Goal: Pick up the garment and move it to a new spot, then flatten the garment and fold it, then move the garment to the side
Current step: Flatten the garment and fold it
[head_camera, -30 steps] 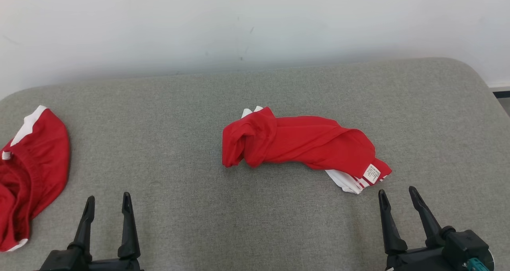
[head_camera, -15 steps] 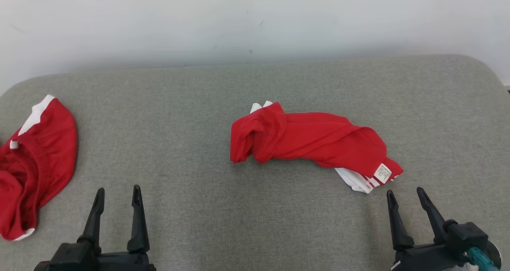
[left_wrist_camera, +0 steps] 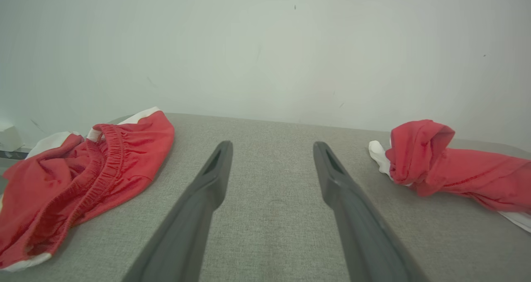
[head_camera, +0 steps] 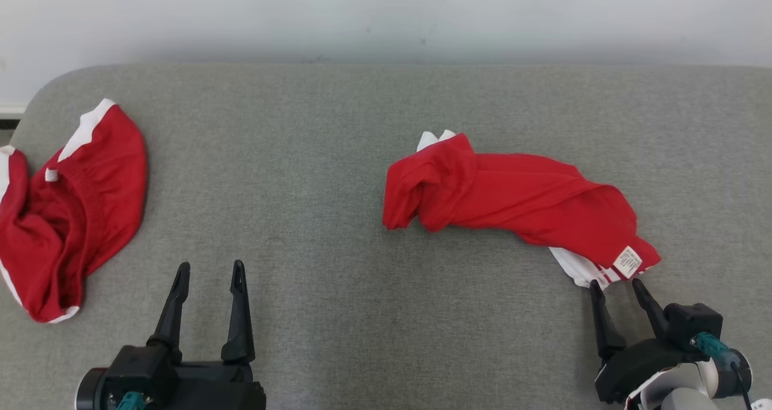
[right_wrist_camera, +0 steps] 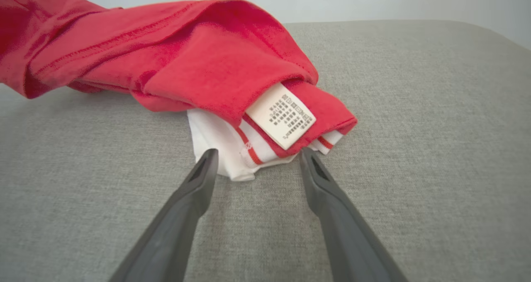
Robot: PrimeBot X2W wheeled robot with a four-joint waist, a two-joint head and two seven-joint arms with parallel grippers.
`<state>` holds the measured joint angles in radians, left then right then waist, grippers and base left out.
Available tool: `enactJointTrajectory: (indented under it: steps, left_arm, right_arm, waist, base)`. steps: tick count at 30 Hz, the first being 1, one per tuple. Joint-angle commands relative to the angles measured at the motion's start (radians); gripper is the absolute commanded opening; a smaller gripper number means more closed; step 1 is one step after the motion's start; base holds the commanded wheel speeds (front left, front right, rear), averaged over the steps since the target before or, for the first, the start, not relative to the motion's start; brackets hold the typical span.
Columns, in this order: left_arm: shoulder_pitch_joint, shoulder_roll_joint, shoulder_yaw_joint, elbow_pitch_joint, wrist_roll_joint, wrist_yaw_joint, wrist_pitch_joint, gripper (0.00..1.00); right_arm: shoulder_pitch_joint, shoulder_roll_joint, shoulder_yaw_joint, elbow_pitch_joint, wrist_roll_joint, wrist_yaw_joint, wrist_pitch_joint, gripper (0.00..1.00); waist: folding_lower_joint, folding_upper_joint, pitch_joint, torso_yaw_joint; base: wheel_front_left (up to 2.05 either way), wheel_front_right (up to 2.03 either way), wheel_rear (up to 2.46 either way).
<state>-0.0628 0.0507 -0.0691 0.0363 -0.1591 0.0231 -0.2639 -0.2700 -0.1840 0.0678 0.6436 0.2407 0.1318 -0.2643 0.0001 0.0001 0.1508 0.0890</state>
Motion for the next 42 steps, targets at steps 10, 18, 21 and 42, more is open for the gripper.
enactJointTrajectory:
  steps: [10,18,21,42]
  left_arm:
    - [-0.044,0.0,-0.019,0.023,-0.008,0.0,-0.001,1.0]
    - [-0.024,0.0,-0.017,0.035,-0.006,-0.001,-0.001,1.0]
    - [-0.018,0.0,-0.013,0.04,-0.005,-0.006,-0.001,1.0]
    - [0.012,0.0,-0.002,0.051,-0.016,-0.025,-0.001,1.0]
  right_arm:
    - [-0.107,0.023,-0.014,0.181,0.068,-0.002,0.002,0.41]
    - [-0.101,-0.015,-0.076,0.163,0.067,-0.002,0.0,0.0]
    - [-0.075,-0.05,-0.113,0.121,0.064,-0.002,0.0,0.0]
    - [-0.148,-0.359,-0.201,-0.204,-0.053,-0.002,0.001,0.0]
  waist:
    - [-0.0001,-0.0001,0.043,0.047]
    - [-0.0001,-0.0001,0.009,0.017]
    - [-0.0001,-0.0001,-0.008,-0.002]
    - [-0.0001,-0.0001,-0.077,-0.033]
  base:
    - [0.0,0.0,0.0]
    - [0.0,0.0,0.0]
    - [0.0,0.0,0.0]
    - [0.0,0.0,0.0]
